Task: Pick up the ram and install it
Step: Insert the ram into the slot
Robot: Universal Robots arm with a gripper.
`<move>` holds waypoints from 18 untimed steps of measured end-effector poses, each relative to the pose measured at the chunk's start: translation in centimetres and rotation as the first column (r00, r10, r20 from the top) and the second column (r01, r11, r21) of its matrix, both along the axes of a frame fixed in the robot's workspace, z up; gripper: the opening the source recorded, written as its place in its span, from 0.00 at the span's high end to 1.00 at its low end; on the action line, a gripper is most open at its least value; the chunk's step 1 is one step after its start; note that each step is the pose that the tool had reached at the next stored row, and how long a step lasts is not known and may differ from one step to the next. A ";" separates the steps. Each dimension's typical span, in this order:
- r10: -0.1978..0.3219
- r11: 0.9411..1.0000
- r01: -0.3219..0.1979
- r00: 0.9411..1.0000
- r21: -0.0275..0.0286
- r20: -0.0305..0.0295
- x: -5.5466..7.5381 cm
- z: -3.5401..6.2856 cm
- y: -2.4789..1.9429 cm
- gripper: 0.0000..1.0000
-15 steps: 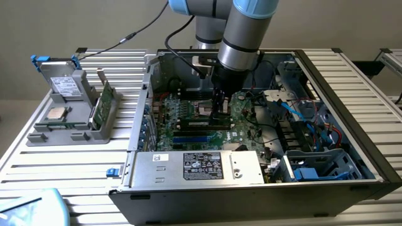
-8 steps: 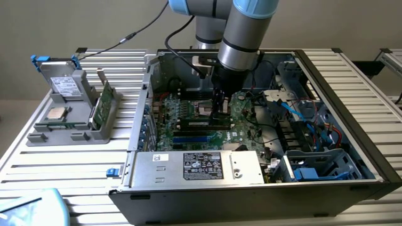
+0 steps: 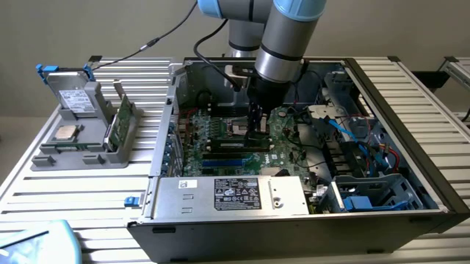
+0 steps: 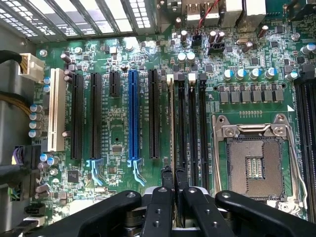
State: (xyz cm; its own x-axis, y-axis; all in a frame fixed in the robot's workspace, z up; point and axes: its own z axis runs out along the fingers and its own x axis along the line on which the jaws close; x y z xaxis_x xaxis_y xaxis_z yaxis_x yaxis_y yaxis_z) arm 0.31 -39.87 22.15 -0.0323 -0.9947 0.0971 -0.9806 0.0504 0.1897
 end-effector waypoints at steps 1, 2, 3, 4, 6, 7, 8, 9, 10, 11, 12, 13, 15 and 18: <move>0.000 1.000 0.000 1.000 0.000 0.000 0.0 0.00 0.00 0.87; 0.000 1.000 0.000 1.000 0.000 0.000 0.0 0.00 0.00 0.87; 0.000 1.000 0.000 1.000 0.000 0.000 0.0 0.00 0.00 0.87; 0.000 1.000 0.000 1.000 0.000 0.000 0.0 -0.01 0.01 0.87; 0.001 1.000 -0.001 1.000 0.000 0.000 0.0 -0.02 0.06 0.87; 0.001 1.000 -0.001 1.000 0.000 0.000 0.0 -0.02 0.06 0.87; 0.000 1.000 0.000 1.000 0.000 0.000 0.0 -0.01 0.06 0.87; 0.000 1.000 0.000 1.000 0.000 0.000 0.0 -0.01 0.06 0.87; 0.000 1.000 0.000 1.000 0.000 0.000 0.0 0.00 0.07 0.87; 0.000 1.000 0.000 1.000 0.000 0.000 0.0 0.01 0.07 0.87; 0.000 1.000 0.000 1.000 0.000 0.000 0.0 0.05 0.08 0.87; 0.000 1.000 0.000 1.000 0.000 0.000 0.0 0.10 0.08 0.87; 0.000 1.000 0.000 1.000 0.000 -0.001 0.0 0.20 0.08 0.87; 0.000 1.000 0.000 1.000 0.000 -0.001 0.0 0.30 0.08 0.87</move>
State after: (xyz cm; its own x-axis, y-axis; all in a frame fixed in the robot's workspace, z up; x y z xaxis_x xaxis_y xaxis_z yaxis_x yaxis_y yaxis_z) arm 0.30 -39.79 22.44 -0.0320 -0.9948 0.0971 -0.9804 0.0501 0.1905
